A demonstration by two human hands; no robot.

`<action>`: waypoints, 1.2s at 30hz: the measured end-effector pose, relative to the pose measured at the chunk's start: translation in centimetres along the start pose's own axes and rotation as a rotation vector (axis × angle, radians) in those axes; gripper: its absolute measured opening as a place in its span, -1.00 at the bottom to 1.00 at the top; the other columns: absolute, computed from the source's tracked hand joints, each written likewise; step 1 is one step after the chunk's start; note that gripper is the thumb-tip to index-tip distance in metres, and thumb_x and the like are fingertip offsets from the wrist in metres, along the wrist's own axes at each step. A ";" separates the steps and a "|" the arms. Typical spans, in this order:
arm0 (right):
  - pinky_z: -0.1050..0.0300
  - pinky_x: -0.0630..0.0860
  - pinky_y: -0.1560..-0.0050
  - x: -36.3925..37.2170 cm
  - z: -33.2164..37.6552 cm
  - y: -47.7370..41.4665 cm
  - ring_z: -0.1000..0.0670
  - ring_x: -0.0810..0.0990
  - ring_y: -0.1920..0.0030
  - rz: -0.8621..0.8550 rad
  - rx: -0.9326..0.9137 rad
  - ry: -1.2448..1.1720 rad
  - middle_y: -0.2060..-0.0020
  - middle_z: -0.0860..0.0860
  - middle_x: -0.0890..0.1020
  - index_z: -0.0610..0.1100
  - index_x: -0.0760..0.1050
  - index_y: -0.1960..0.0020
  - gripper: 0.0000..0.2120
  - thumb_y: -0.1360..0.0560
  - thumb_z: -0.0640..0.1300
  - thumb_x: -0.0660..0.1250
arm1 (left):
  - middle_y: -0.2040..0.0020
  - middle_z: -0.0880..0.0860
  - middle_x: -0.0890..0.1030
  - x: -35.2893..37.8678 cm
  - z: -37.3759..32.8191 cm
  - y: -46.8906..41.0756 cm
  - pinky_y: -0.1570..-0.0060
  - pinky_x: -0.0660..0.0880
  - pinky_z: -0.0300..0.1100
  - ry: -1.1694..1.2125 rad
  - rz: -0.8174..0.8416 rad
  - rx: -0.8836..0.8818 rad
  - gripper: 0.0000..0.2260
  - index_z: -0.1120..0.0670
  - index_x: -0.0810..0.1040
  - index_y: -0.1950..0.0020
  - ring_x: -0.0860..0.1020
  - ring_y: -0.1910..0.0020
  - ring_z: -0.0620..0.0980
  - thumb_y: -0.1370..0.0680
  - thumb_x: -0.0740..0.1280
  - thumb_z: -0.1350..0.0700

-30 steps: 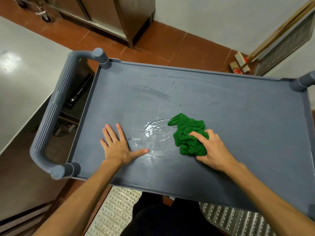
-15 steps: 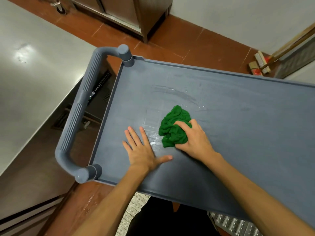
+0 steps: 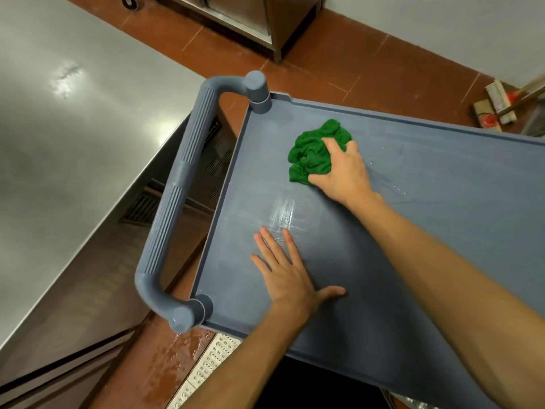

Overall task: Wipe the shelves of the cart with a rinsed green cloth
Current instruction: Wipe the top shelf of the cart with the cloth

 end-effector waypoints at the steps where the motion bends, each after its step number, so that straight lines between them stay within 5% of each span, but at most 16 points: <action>1: -0.14 0.46 -0.21 -0.1 0.3 -0.7 -0.32 0.43 -0.25 0.000 0.001 0.006 -0.27 -0.21 0.34 0.05 0.27 -0.50 -0.24 -0.39 0.14 0.49 | -0.44 0.50 -0.50 0.0 -0.1 -0.1 -0.51 -0.13 0.39 -0.002 0.000 0.002 0.42 0.26 -0.53 -0.51 -0.42 -0.49 0.49 -0.17 0.08 -0.73; 19: -0.11 0.48 -0.11 -1.8 0.2 -0.6 -0.30 0.47 -0.19 0.021 -0.002 0.115 -0.24 -0.19 0.39 0.03 0.31 -0.46 -0.32 -0.42 0.12 0.46 | -0.47 0.58 -0.35 -0.8 -0.6 -0.5 -0.48 0.01 0.39 -0.176 -0.002 -0.013 0.39 0.31 -0.47 -0.53 -0.25 -0.52 0.56 -0.16 -0.13 -0.75; 25: -0.08 0.50 -0.02 -3.9 -4.0 2.6 -0.31 0.51 -0.10 -0.006 0.053 0.127 -0.17 -0.20 0.41 0.01 0.37 -0.42 -0.39 -0.43 0.07 0.46 | -0.49 0.57 -0.30 -0.9 -0.7 -0.3 -0.48 0.07 0.35 -0.203 -0.019 -0.026 0.39 0.31 -0.44 -0.54 -0.20 -0.54 0.55 -0.15 -0.17 -0.75; 36: -0.11 0.49 -0.13 -9.2 -14.2 8.3 -0.33 0.51 -0.17 -0.092 0.292 0.070 -0.22 -0.20 0.43 0.04 0.34 -0.47 -0.36 -0.45 0.06 0.46 | -0.53 0.55 -0.25 -1.7 -1.0 0.5 -0.49 0.15 0.31 -0.248 -0.037 -0.029 0.35 0.32 -0.46 -0.50 -0.14 -0.56 0.52 -0.12 -0.27 -0.71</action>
Point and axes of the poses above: each hand's wrist, its own y-axis away from the middle knuckle, its own x-axis out of the palm, z = x × y, the point moved 1 cm from there along -y, towards the middle knuckle
